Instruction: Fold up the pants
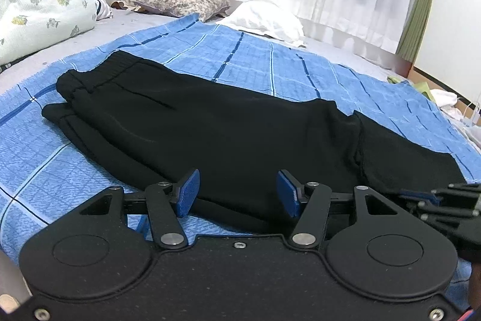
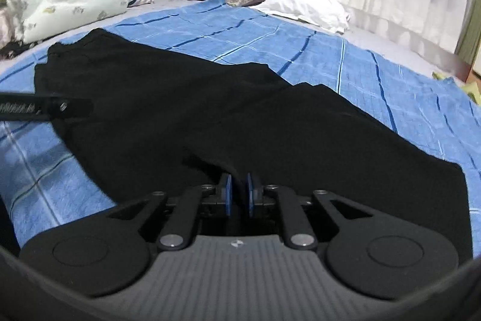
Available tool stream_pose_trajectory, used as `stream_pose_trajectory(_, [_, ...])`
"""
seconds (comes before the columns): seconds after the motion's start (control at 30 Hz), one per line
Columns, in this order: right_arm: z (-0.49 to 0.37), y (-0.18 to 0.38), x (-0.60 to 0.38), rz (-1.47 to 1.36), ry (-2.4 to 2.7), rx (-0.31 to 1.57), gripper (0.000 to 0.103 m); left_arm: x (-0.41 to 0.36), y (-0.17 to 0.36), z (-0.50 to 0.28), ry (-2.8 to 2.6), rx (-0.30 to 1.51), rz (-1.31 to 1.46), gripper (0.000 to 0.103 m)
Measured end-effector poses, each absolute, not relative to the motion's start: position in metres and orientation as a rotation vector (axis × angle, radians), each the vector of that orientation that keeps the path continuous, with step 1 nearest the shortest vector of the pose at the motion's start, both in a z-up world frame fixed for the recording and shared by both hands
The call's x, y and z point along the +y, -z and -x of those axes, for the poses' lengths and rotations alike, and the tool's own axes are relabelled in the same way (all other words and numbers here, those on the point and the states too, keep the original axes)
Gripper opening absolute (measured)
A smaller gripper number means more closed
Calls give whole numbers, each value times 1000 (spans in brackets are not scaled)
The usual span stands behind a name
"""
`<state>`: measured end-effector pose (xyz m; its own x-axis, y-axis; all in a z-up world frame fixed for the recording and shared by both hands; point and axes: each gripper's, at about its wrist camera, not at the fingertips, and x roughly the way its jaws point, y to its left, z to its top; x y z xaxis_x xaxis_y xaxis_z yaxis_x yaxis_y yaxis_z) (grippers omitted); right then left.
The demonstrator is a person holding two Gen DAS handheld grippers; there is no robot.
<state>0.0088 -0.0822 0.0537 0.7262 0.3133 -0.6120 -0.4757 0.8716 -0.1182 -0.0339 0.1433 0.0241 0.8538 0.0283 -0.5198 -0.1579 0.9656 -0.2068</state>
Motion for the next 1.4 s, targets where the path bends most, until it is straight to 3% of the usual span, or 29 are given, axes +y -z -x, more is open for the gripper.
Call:
stream_pose_trajectory(0.07, [2,-54,-80,310,-443,593,32,141,-25,33,-86,539,259,56])
stream_pose_trajectory(0.13, [2,-53,-80,331,-420,574,71,138,-28,33,-69,537,262,56])
stream_pose_trajectory(0.17, [3,-53,-80,342,-402,561,80,136,-29,34,-60,535,260,57])
stream_pose_trajectory(0.4, [-14,-50,-61,404,-368,541,84,123,-27,32,-45,546,240,58])
stream_pose_trajectory(0.47, [-27,-50,-62,363,-350,560,80,122,-26,32,-46,545,228,58])
stream_pose_trajectory(0.5, [-33,-51,-65,325,-343,573,73,122,-26,32,-54,547,220,58])
stream_pose_trajectory(0.57, [-42,-54,-75,248,-320,592,46,124,-24,31,-71,551,204,58])
stream_pose_trajectory(0.6, [-44,-55,-82,212,-294,596,21,126,-23,32,-77,550,199,58])
stream_pose_trajectory(0.63, [-46,-56,-90,180,-279,595,15,127,-21,33,-80,549,197,58])
stream_pose_trajectory(0.7, [-47,-60,-106,104,-244,580,14,130,-19,34,-79,546,195,58])
stream_pose_trajectory(0.83, [-59,-67,-117,27,-250,576,17,129,-16,35,-75,537,175,59])
stream_pose_trajectory(0.9, [-63,-66,-106,54,-299,588,29,128,-15,35,-75,534,166,61])
stream_pose_trajectory(0.93, [-64,-64,-99,75,-318,593,44,127,-14,35,-76,531,161,61])
stream_pose_trajectory(1.03, [-58,-55,-80,155,-395,617,63,126,-14,36,-73,528,151,61])
stream_pose_trajectory(1.1, [-51,-48,-71,226,-395,613,75,127,-13,37,-66,526,146,61])
stream_pose_trajectory(1.17, [-49,-47,-68,237,-379,604,76,127,-12,38,-61,523,138,62])
stream_pose_trajectory(1.2, [-50,-48,-71,218,-369,598,73,127,-11,38,-60,521,135,62])
stream_pose_trajectory(1.27, [-47,-54,-79,154,-325,539,8,127,-10,38,-57,518,131,62])
stream_pose_trajectory(1.4, [-46,-65,-90,109,-281,485,4,129,-9,39,-51,512,133,63])
